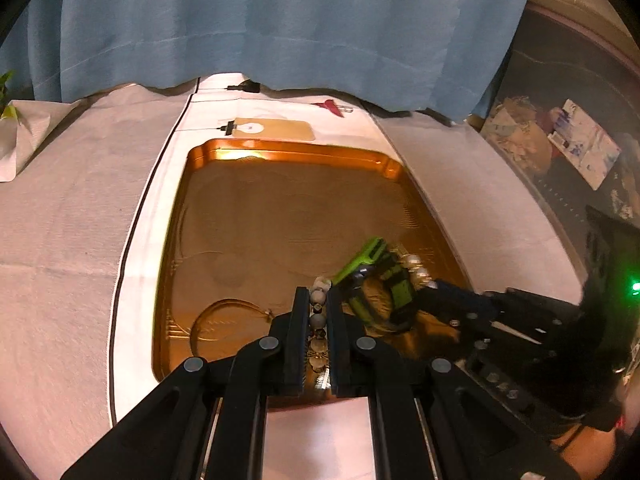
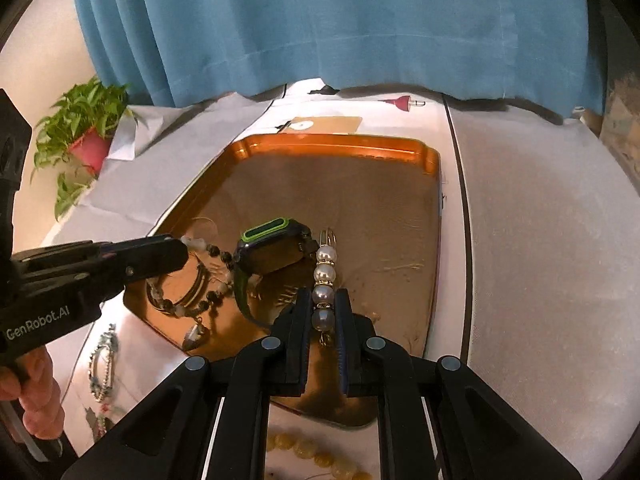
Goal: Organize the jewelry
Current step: 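Open both tools to drop the pearl strand and beaded bracelet into the tray, then withdraw both tools from the tray back toward the table edge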
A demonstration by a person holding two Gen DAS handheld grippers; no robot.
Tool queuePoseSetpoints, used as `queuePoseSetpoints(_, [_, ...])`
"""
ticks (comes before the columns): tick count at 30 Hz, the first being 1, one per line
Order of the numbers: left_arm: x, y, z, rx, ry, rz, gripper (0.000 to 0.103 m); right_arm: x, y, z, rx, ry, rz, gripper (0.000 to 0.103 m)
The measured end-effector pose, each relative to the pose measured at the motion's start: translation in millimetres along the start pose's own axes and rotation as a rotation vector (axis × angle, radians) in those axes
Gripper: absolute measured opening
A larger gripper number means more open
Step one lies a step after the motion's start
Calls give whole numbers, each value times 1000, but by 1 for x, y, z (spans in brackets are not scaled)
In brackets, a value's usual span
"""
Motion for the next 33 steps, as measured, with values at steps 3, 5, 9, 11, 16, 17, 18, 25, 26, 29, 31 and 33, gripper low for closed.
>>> queuePoseSetpoints(3, [-14, -6, 1, -30, 35, 25, 6, 1, -2, -8, -30, -46, 4, 12])
queuePoseSetpoints(5, [-20, -9, 3, -32, 41, 34, 6, 3, -6, -14, -81, -26, 6, 12])
queuePoseSetpoints(9, [-27, -14, 5, -24, 55, 51, 6, 5, -15, -20, -110, -40, 11, 13])
queuePoseSetpoints(11, [-28, -15, 6, -13, 56, 52, 7, 5, -20, -20, -128, -17, 20, 14])
queuePoseSetpoints(16, [-22, -13, 11, 39, 106, 91, 74, 17, -29, -15, -150, -13, 5, 21])
queuePoseSetpoints(17, [-16, -13, 12, 46, 144, 86, 91, 21, -30, -13, -152, -13, 1, 25])
queuePoseSetpoints(18, [-8, -13, 13, 46, 172, 65, 92, 25, -31, -11, -153, -12, -2, 28])
queuePoseSetpoints(25, [60, -24, 1, 30, 164, 7, 92, 79, -44, 12, -140, -53, -73, 72])
queuePoseSetpoints(26, [73, -27, -1, 27, 163, -6, 92, 88, -46, 15, -141, -54, -79, 72])
queuePoseSetpoints(29, [112, -37, -10, 13, 162, -43, 92, 120, -53, 31, -127, -70, -108, 73])
queuePoseSetpoints(31, [138, -44, -17, -9, 167, -68, 92, 145, -58, 44, -114, -74, -133, 76])
queuePoseSetpoints(33, [170, -53, -26, -31, 175, -108, 94, 169, -63, 55, -107, -75, -154, 81])
Point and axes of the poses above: each gripper's, at about its wrist camera, not at the fingertips, and x roughly against the way its jaws point, z to its left, y to its top, the point moved 5 cm from there along -x, roughly the way its jaws point, and after that the axes turned 7 degrees about y, right-handed, at the moved point
